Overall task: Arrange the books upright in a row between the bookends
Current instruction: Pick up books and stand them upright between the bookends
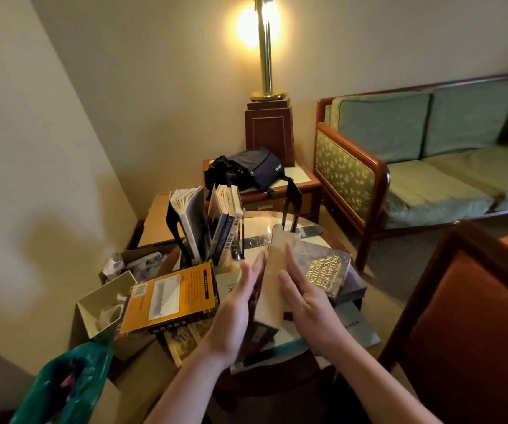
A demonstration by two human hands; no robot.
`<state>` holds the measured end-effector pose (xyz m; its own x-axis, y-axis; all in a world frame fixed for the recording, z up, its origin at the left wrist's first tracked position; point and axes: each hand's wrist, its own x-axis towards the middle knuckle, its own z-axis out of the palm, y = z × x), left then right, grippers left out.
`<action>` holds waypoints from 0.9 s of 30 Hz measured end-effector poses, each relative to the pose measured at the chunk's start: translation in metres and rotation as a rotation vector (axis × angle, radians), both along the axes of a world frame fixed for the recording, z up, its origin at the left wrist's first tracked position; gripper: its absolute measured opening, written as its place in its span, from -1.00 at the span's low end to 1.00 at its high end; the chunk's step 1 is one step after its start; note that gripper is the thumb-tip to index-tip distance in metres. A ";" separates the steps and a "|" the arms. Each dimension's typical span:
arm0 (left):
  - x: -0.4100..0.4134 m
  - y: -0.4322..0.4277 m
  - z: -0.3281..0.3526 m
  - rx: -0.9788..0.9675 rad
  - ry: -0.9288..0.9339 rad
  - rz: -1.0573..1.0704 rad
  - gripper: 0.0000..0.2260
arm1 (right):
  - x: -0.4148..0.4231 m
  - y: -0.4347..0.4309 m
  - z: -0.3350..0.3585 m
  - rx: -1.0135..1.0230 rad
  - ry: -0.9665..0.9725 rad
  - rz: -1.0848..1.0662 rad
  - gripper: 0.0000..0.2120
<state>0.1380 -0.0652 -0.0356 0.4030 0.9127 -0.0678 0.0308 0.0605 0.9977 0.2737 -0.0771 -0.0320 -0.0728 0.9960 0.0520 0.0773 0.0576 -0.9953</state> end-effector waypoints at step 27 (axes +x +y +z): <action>0.028 0.035 -0.078 0.355 0.519 0.026 -0.30 | 0.067 0.004 0.016 -0.016 -0.411 -0.264 -0.61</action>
<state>0.1663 -0.0306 -0.1139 0.3760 0.9246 0.0605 0.5194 -0.2644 0.8126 0.3409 -0.0734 -0.0164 0.1713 0.9836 0.0567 0.4737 -0.0318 -0.8801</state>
